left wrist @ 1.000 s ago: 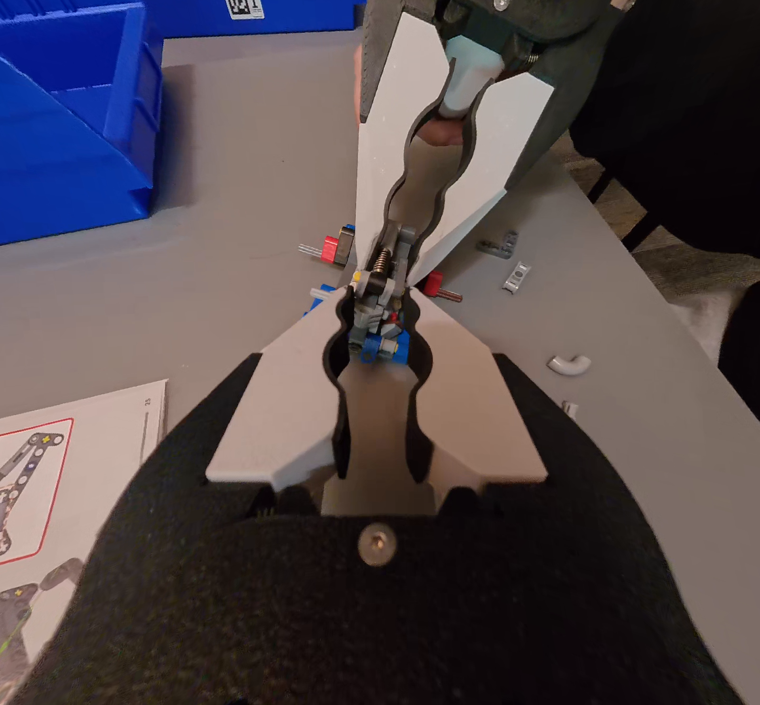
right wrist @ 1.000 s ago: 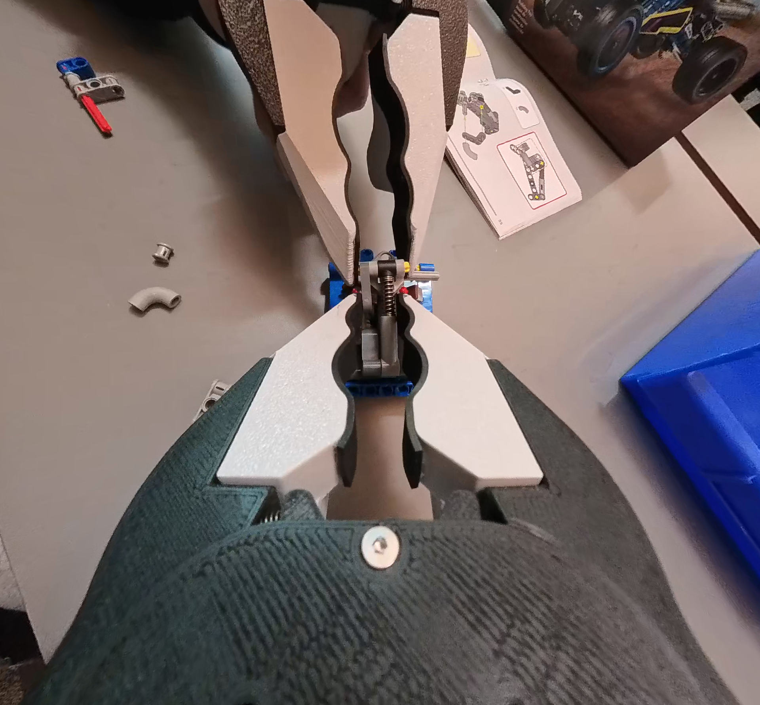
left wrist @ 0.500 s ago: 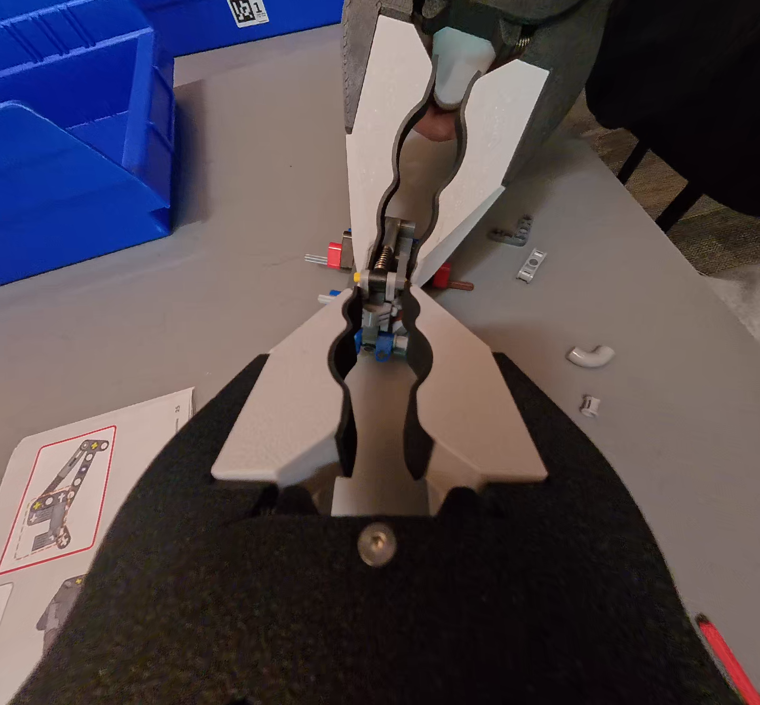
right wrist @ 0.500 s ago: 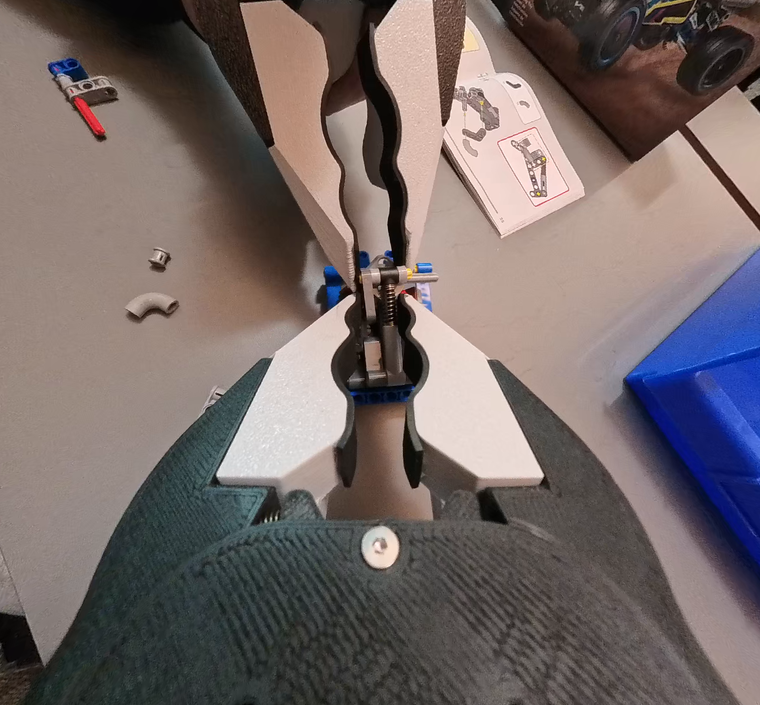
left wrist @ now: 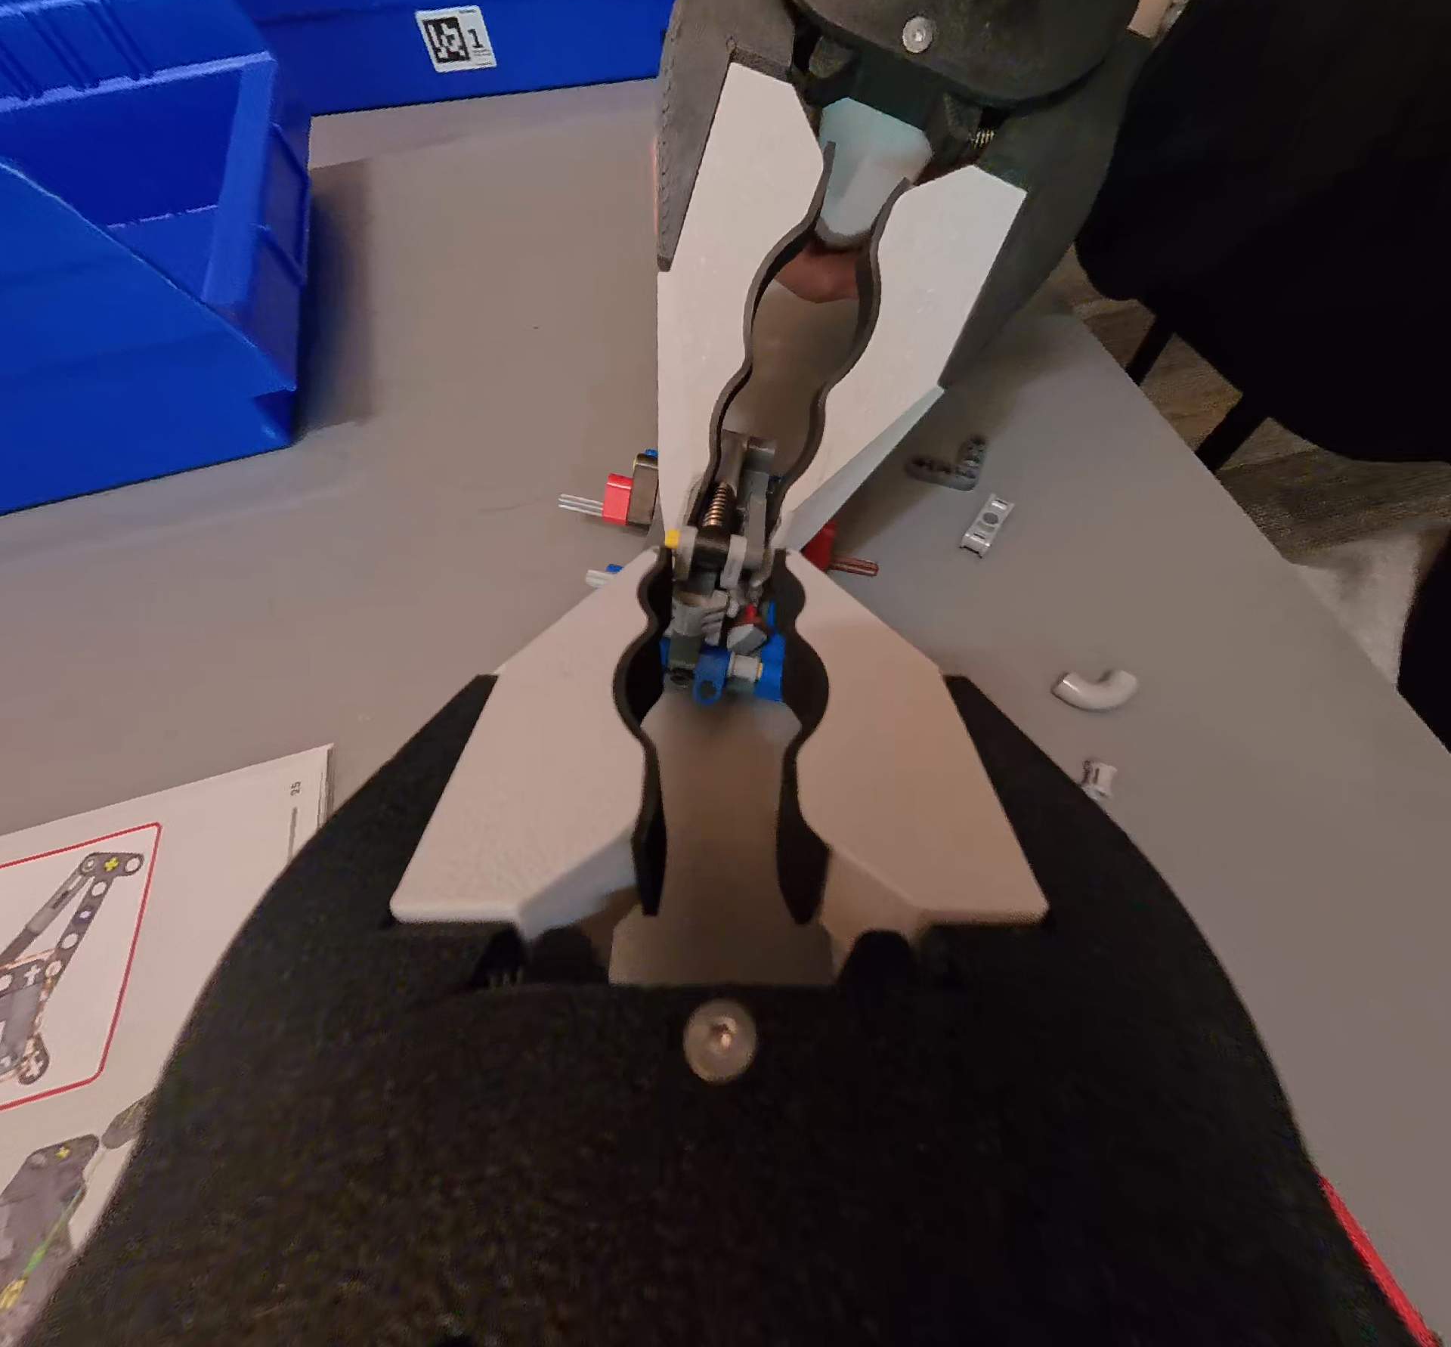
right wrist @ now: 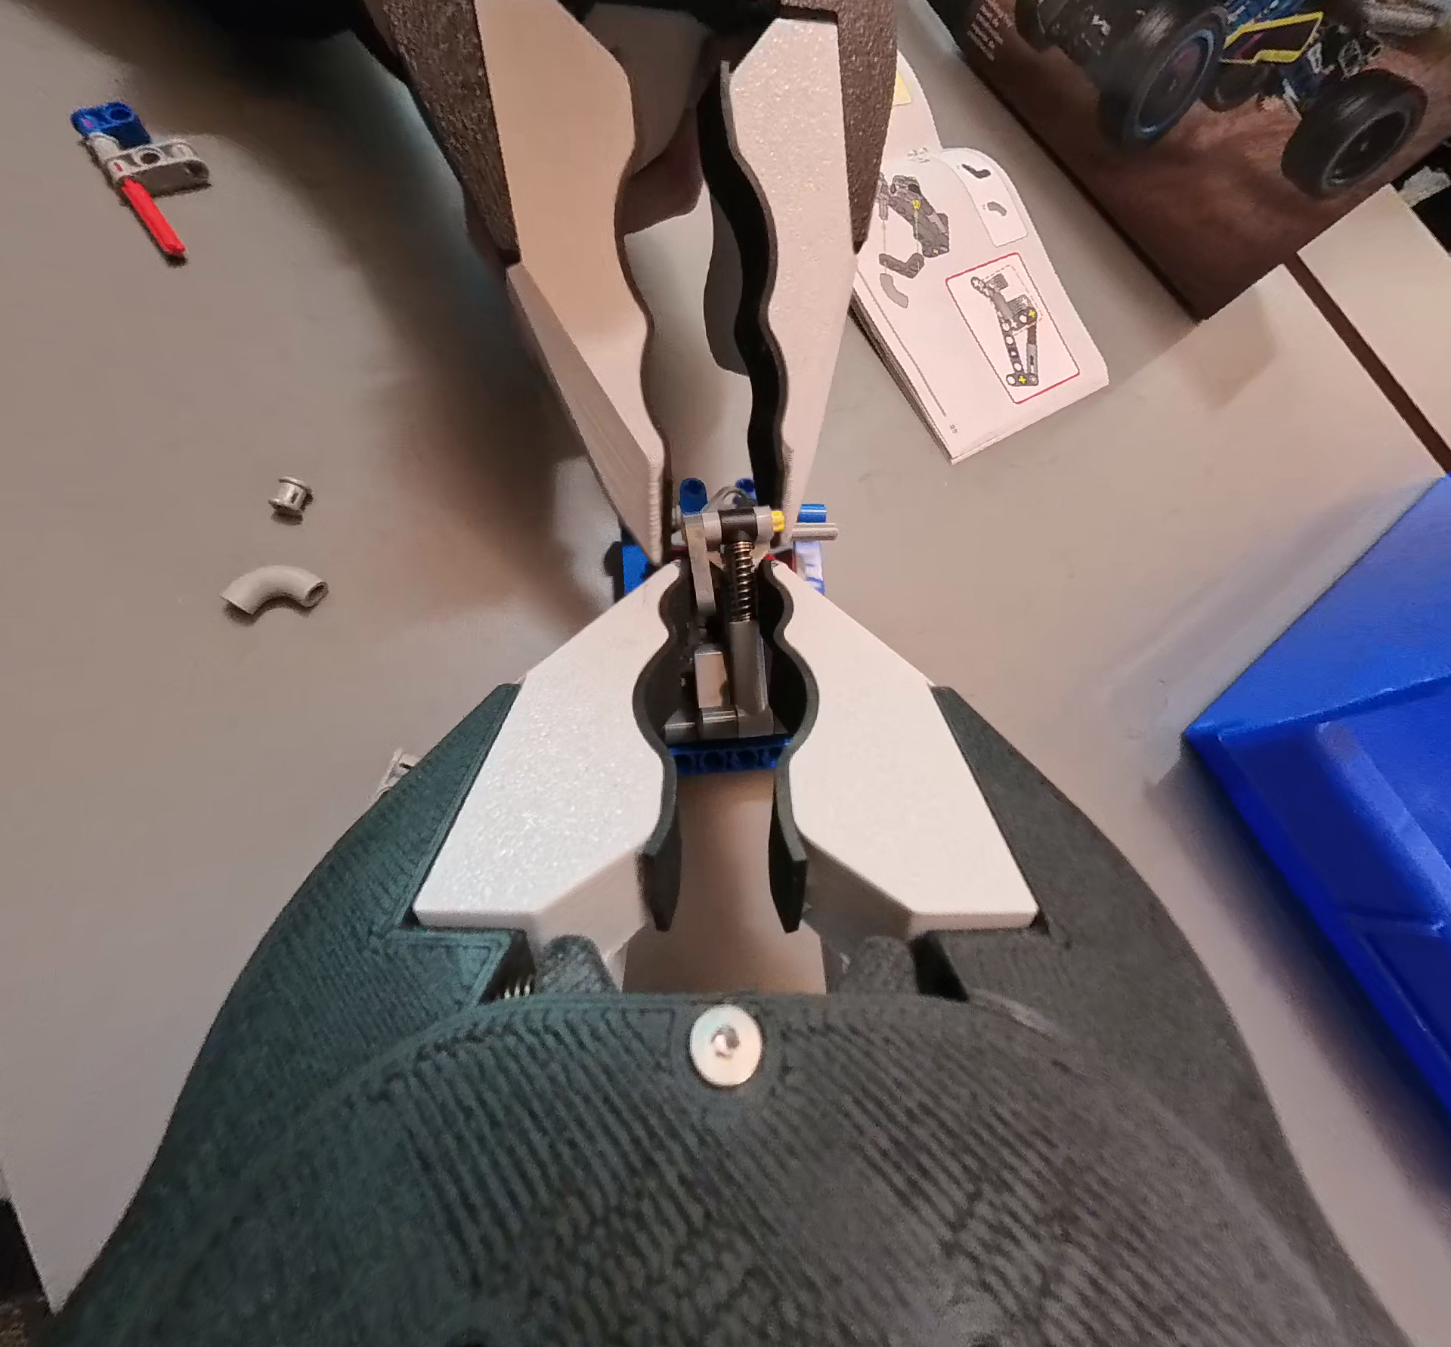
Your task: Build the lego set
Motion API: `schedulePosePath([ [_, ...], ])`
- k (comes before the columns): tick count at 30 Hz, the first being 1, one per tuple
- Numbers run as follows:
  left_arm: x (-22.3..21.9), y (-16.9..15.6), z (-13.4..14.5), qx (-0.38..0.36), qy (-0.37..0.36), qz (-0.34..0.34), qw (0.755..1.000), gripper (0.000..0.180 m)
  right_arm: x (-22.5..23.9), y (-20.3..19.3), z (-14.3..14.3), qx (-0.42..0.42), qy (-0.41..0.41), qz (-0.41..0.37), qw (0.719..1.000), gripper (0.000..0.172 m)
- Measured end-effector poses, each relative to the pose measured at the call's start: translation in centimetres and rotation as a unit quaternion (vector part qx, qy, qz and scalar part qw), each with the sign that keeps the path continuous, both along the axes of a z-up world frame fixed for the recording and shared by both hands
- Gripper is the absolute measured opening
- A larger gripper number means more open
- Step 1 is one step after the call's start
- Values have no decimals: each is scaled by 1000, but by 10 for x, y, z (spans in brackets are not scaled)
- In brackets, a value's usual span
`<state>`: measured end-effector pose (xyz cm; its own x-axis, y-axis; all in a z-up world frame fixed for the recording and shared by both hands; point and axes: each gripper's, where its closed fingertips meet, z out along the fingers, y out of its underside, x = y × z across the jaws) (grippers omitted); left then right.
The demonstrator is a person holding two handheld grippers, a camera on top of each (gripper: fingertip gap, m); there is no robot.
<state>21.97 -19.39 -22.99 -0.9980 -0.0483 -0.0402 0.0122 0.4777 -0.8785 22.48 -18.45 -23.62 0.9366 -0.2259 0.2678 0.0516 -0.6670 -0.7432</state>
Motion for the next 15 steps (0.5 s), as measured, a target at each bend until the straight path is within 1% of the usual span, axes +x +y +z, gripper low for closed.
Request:
schedulePosePath([
  [1, 0, 0, 0, -1, 0, 1, 1000, 20, 0, -1, 0, -3, 0, 1, 1000, 13],
  [4, 0, 0, 1, -2, 12, 2, 1000, 18, -2, -1, 0, -3, 3, 1, 1000, 13],
  [7, 2, -1, 1, 3, 2, 15, 1000, 17, 0, -1, 0, -1, 0, -4, 1000, 14],
  [15, 0, 0, 1, 9, 4, 9, 1000, 17, -1, 0, 0, -1, 1, -1, 1000, 14],
])
